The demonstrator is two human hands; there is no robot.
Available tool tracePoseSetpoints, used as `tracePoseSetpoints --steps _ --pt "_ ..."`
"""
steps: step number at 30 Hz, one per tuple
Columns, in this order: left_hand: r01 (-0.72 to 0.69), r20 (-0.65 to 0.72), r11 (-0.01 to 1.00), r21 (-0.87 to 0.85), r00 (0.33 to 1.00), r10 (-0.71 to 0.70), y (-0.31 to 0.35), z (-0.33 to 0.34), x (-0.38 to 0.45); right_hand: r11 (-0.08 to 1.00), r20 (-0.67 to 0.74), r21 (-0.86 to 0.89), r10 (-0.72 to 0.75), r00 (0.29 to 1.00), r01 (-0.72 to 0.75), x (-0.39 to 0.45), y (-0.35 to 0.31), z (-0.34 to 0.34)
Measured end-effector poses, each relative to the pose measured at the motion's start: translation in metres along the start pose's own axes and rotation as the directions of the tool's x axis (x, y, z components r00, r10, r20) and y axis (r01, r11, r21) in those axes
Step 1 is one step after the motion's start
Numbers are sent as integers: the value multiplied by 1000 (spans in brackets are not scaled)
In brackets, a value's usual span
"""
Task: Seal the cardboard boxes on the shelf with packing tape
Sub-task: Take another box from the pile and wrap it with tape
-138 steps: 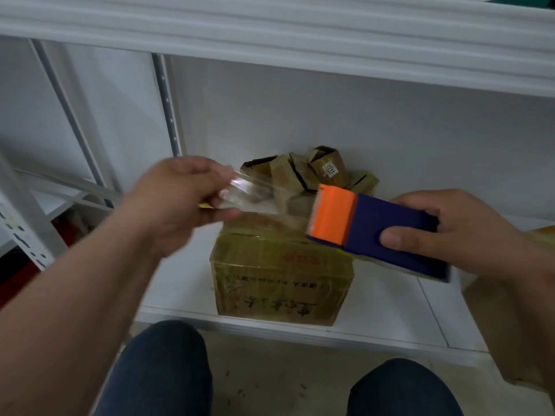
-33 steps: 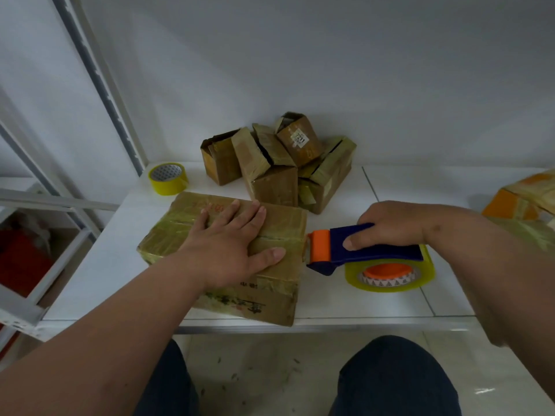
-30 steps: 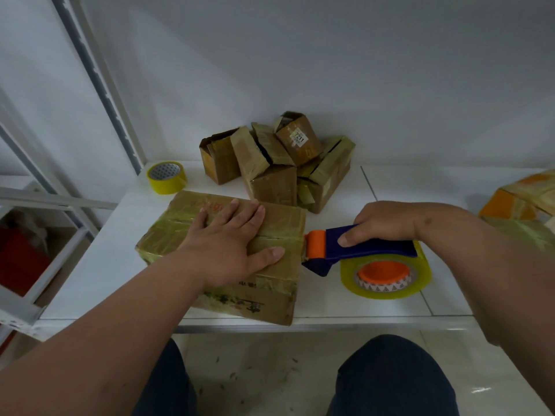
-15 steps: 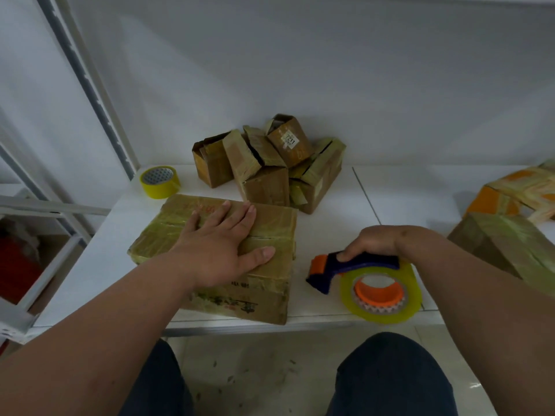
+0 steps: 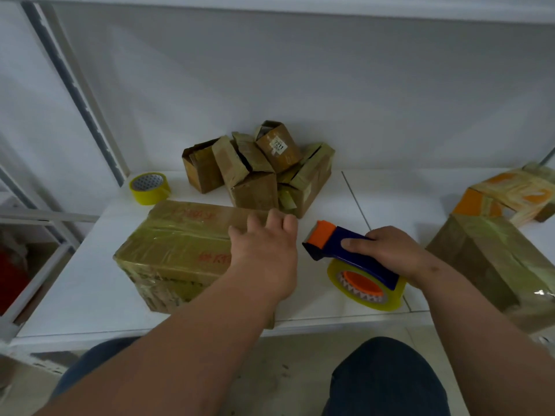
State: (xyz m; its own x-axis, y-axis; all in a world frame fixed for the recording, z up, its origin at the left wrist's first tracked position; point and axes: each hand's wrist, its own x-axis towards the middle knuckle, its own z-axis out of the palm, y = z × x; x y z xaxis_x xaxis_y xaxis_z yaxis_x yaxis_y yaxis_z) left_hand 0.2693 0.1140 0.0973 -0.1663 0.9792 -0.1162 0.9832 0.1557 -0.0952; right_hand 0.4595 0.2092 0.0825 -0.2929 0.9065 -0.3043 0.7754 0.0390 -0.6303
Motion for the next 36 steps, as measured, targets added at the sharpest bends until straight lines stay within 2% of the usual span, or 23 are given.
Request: tracePoseSetpoints --steps 4,6,9,14,18,21,26,32,33,34,35,36 --pt "-52 29 992 112 998 49 4 2 -1 994 -48 111 -8 999 13 -5 3 9" --pt "-85 -1 989 120 996 86 -3 8 -4 988 -82 153 -12 997 24 -8 3 9" --pt "-157 -75 986 63 984 161 -26 17 -15 982 -123 187 -2 992 25 -10 6 5" --pt "-221 -132 973 -74 969 210 -64 24 -39 982 -131 187 -7 991 32 -15 8 3" --pt "-229 -88 971 -62 971 224 -80 28 -48 973 -107 229 -18 994 42 -18 1 8" --pt "-222 -113 973 -60 970 215 -78 27 -49 977 -108 204 -44 993 66 -19 -10 11" --pt "-375 -47 927 0 926 374 -85 21 -48 969 -119 218 -95 988 119 -25 -26 9" --pt "-320 3 946 50 947 320 -125 21 -54 943 -135 217 -228 964 253 -40 -37 -3" --pt "-301 -5 953 0 953 301 -126 20 -56 935 -132 222 -254 958 278 -44 -39 -4" --pt "-268 -43 956 -121 963 265 -125 17 -58 926 -127 224 -282 951 304 -48 -41 -4" --pt "-218 -107 916 -337 975 193 -122 10 -60 916 -125 226 -309 943 331 -52 -44 -4" --pt "-169 -160 790 -590 983 90 -118 1 -62 906 -125 228 -336 934 357 -56 -47 -3"
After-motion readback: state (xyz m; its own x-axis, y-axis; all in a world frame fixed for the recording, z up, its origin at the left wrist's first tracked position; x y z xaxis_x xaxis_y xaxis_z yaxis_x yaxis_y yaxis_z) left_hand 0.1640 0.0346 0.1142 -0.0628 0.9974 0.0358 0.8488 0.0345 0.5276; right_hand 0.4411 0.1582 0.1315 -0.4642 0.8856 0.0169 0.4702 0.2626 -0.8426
